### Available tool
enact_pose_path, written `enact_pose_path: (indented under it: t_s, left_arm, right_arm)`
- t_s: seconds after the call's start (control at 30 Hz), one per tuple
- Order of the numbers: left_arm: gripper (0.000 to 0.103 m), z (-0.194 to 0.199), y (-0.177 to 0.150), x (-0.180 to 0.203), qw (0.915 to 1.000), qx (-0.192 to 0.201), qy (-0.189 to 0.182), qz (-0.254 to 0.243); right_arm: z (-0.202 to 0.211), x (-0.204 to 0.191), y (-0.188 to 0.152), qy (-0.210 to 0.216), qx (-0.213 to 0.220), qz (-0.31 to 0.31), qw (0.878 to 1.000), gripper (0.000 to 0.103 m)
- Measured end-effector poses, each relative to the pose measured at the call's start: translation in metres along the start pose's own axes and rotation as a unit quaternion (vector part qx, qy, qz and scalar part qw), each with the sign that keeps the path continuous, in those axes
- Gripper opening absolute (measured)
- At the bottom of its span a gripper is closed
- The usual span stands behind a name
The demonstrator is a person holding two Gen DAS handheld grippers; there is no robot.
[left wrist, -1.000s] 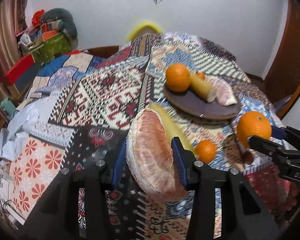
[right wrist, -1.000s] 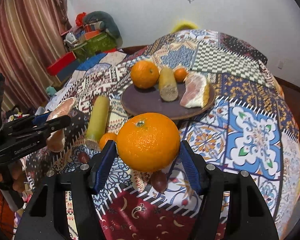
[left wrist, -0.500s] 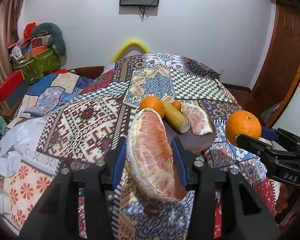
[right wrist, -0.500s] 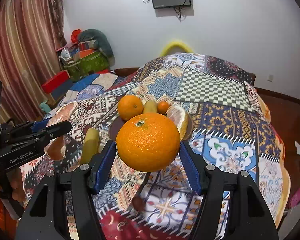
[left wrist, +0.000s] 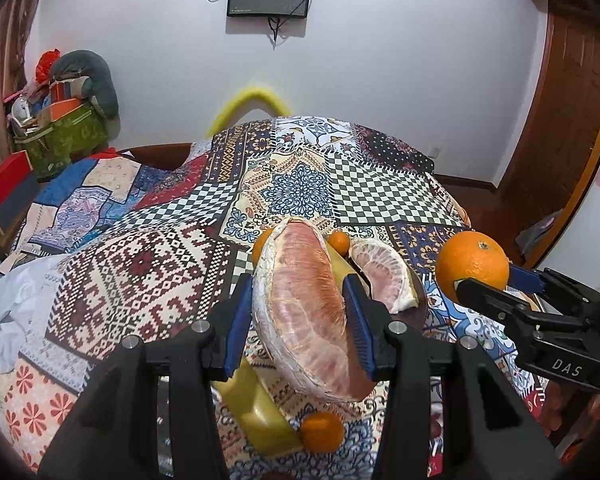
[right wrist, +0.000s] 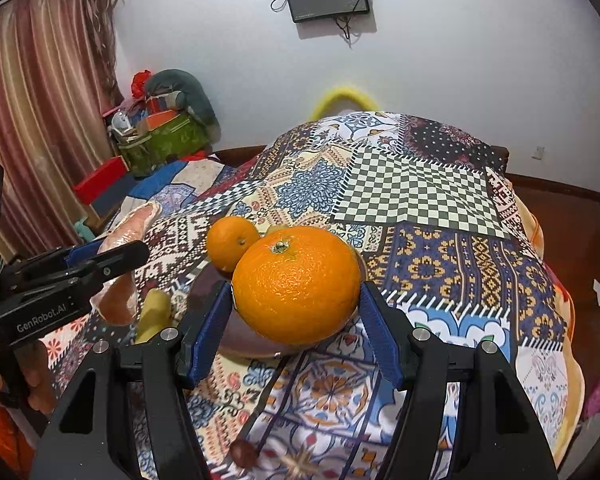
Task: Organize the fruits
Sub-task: 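Lower the pomelo segment and orange onto the plate with both tools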
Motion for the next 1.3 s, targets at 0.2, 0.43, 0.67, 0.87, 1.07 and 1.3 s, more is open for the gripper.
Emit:
enact_pose_path:
  t_s: [0.2,0.43,0.67,0.87,1.07,1.3]
  left_arm:
    - [0.045,-0.02,0.007,0.005,1.0,-0.005,-0.002,0.0]
    - [0.045,-0.047,0.011,0.014,0.9998,-0.018,-0.009,-0.006]
    - [0.034,-0.069,0.009,0.019,0.9993,-0.033,-0.009,-0.014]
    - [0.029,-0.078,0.01,0.024,0.9988,-0.042,-0.019,-0.017]
    - [0.029,-0.085,0.006,0.024,0.9982,-0.054,-0.017,-0.018]
    - [0.029,-0.081,0.003,0.017,0.9983,-0.056,-0.012,-0.009]
  right_arm:
    - [-0.016,0.01,0.008,0.0,-0.006,0.001,1.0,0.062]
    - [-0.039,0.021,0.015,0.004,-0.022,0.004,1.0,0.062]
    - [-0.063,0.031,0.018,0.007,-0.049,0.0,0.999,0.062]
    - [-0.079,0.037,0.016,0.008,-0.069,-0.006,0.998,0.062]
    - [-0.083,0.034,0.015,0.001,-0.078,0.009,0.997,0.062]
    - [-0.087,0.034,0.014,-0.002,-0.09,0.014,0.996,0.064]
Point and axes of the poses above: each gripper's, at about its wrist camera, not at the fingertips, and z roughly against the way its jaws point, x to its right, y to its top, the point moved 1 cm from there along -z, roughly the way its jaws point, and after that the axes turned 15 degrees about y, right-handed, at the moved point
